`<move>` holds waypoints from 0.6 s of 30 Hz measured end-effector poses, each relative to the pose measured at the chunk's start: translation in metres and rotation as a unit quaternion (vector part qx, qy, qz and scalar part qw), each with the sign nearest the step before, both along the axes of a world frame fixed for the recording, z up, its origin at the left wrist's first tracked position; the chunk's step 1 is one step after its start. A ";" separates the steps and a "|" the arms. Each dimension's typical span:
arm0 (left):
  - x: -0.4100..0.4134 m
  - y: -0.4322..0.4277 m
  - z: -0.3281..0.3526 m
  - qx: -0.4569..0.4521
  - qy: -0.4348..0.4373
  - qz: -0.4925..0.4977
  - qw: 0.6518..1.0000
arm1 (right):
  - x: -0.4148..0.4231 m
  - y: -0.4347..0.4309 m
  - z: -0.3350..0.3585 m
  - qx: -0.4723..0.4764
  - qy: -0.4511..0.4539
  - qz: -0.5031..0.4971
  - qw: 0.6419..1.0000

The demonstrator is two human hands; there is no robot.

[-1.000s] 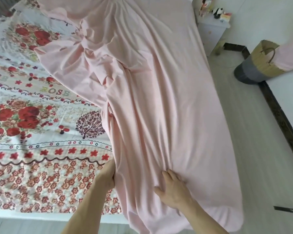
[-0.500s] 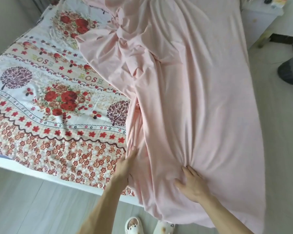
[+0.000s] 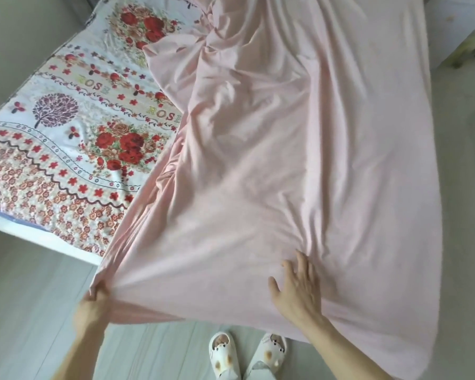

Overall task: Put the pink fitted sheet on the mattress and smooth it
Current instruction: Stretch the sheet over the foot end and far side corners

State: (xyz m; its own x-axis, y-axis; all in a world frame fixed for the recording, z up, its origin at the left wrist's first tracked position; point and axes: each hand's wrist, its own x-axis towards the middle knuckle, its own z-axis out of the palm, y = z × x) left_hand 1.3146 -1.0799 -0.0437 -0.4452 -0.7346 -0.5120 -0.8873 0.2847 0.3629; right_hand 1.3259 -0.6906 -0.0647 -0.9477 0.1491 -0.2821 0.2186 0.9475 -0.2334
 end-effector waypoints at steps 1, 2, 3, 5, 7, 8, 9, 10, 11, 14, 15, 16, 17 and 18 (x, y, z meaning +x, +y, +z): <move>0.001 0.001 -0.002 0.004 0.007 -0.001 1.000 | -0.001 -0.009 -0.002 -0.007 0.003 0.011 1.000; -0.003 0.006 -0.002 0.018 0.019 0.010 1.000 | -0.002 -0.016 -0.002 -0.018 -0.001 0.020 1.000; -0.006 0.011 0.003 0.050 0.043 0.039 0.997 | -0.003 -0.027 -0.002 -0.031 -0.007 0.028 0.999; -0.019 0.024 0.015 0.141 0.099 0.086 0.981 | -0.003 -0.044 -0.002 -0.062 -0.005 0.048 0.997; -0.033 0.031 0.017 0.214 0.139 0.089 0.963 | -0.005 -0.059 -0.002 -0.096 -0.010 0.064 0.993; -0.037 0.036 0.016 0.229 0.150 0.073 0.959 | -0.006 -0.065 0.000 -0.119 -0.038 0.066 0.990; -0.039 0.040 0.017 0.213 0.156 0.040 0.964 | -0.008 -0.073 0.005 -0.146 -0.057 0.063 0.986; -0.039 0.041 0.016 0.179 0.170 -0.011 0.969 | -0.011 -0.083 0.011 -0.176 -0.058 0.057 0.981; -0.036 0.045 0.017 0.139 0.176 -0.067 0.972 | -0.015 -0.094 0.017 -0.205 -0.048 0.048 0.976; -0.018 0.052 0.015 0.074 0.193 -0.171 0.963 | -0.035 -0.132 0.038 -0.278 -0.039 0.027 0.959; -0.010 0.053 0.015 0.074 0.190 -0.187 0.961 | -0.043 -0.145 0.043 -0.294 -0.044 0.025 0.954; -0.001 0.047 0.014 0.072 0.182 -0.205 0.959 | -0.052 -0.162 0.050 -0.304 -0.049 0.028 0.951; 0.008 0.043 0.014 0.065 0.165 -0.232 0.956 | -0.062 -0.177 0.054 -0.308 -0.053 0.031 0.950; 0.015 0.034 0.013 0.052 0.145 -0.274 0.949 | -0.073 -0.195 0.060 -0.304 -0.060 0.037 0.950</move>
State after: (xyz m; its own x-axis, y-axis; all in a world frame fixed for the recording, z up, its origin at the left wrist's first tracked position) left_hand 1.3294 -1.0459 -0.0311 -0.8786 -0.3049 -0.3676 -0.4759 0.6235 0.6203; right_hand 1.2529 -0.8854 -0.0042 -0.9048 -0.1410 -0.4018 0.2166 0.6601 -0.7193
